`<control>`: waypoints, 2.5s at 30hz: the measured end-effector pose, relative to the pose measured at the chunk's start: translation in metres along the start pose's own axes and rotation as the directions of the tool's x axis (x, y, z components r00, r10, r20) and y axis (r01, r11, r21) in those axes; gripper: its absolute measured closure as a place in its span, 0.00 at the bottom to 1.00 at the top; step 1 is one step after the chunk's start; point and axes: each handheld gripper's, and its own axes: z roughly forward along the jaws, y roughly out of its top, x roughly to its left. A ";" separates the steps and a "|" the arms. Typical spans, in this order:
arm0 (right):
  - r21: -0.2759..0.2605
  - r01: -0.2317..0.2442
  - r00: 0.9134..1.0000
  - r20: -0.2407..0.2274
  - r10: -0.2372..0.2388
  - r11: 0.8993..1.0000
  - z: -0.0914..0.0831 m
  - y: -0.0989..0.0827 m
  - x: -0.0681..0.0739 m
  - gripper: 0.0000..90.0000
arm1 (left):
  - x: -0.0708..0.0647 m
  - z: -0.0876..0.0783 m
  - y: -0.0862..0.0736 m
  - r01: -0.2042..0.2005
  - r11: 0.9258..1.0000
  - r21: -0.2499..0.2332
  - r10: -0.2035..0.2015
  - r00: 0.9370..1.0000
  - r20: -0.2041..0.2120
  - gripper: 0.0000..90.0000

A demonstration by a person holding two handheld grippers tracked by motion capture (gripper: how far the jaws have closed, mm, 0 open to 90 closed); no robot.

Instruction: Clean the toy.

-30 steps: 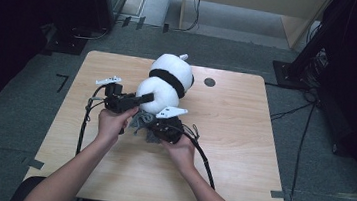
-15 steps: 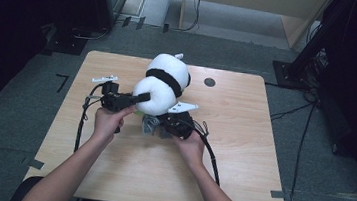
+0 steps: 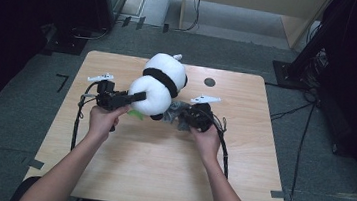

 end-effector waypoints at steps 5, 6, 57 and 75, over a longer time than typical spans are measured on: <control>-0.038 -0.052 0.999 -0.003 0.052 0.998 -0.015 0.004 -0.014 0.90 | 0.004 -0.002 0.000 -0.010 1.000 -0.009 0.010 1.000 -0.020 0.54; -0.036 -0.053 0.999 -0.005 0.053 0.998 -0.015 0.004 -0.014 0.89 | 0.005 -0.003 0.000 -0.005 1.000 -0.012 0.005 1.000 -0.019 0.54; 0.054 -0.222 0.955 0.212 0.206 0.974 -0.044 -0.038 -0.123 0.85 | 0.114 -0.042 0.001 0.015 0.999 0.028 -0.006 0.952 -0.307 0.42; 0.033 -0.248 0.951 0.197 0.237 0.968 -0.037 -0.047 -0.134 0.49 | 0.108 -0.042 0.007 -0.040 0.995 0.092 0.068 0.947 -0.314 0.15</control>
